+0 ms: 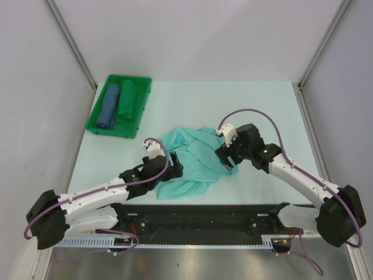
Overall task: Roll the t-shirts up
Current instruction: Flatten out the T-shirt at the center of the board.
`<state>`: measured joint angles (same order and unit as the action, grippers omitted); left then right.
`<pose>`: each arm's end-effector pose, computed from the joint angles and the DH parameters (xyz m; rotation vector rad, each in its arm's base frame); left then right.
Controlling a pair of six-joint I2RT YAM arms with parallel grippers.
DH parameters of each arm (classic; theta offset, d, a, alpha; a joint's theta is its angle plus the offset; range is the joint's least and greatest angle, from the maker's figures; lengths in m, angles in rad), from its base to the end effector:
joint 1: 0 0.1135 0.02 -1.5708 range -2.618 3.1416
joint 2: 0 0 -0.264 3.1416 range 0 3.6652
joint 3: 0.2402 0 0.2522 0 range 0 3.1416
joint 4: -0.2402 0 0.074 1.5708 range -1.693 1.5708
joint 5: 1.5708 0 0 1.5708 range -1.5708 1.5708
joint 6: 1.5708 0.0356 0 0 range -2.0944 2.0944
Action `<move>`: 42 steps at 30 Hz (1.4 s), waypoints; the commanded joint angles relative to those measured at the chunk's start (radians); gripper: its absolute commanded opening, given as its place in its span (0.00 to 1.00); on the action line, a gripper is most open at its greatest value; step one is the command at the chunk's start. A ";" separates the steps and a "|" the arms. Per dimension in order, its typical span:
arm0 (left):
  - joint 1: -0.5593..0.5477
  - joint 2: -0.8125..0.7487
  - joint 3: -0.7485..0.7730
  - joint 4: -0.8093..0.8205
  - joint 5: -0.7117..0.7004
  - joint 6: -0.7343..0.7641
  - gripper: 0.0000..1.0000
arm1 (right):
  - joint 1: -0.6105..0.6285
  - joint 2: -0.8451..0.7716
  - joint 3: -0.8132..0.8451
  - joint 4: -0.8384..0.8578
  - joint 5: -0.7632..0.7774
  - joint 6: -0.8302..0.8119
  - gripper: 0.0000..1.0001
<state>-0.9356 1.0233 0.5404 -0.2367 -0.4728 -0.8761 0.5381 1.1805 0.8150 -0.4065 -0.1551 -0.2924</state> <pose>0.1358 -0.1569 0.2086 -0.1766 2.2302 -0.4628 0.2101 0.1318 0.2500 -1.0185 2.1191 0.3028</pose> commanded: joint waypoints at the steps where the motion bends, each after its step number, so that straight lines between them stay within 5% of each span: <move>1: -0.009 -0.014 -0.076 0.036 0.001 -0.127 0.98 | 0.135 0.059 -0.004 0.050 0.103 -0.028 0.85; 8: -0.012 0.070 -0.036 0.002 -0.059 -0.173 0.90 | 0.325 0.171 -0.005 0.101 0.254 -0.028 0.79; 16: -0.012 0.127 0.039 -0.225 -0.213 -0.305 0.89 | -0.002 0.188 -0.005 0.126 0.220 -0.037 0.82; 20: -0.012 0.139 0.075 -0.294 -0.250 -0.311 0.90 | -0.137 0.206 -0.005 0.071 0.054 -0.021 0.82; 30: 0.001 0.245 0.073 -0.242 -0.309 -0.354 0.82 | -0.194 0.360 0.035 0.012 -0.129 0.027 0.82; 42: 0.001 0.261 0.107 -0.256 -0.334 -0.334 0.63 | -0.285 0.223 0.076 -0.175 -0.201 0.064 0.80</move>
<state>-0.9394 1.2930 0.6167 -0.4919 -0.7696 -1.2045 0.2455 1.4708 0.8387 -0.4885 -0.3004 -0.2573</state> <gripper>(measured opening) 0.641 0.812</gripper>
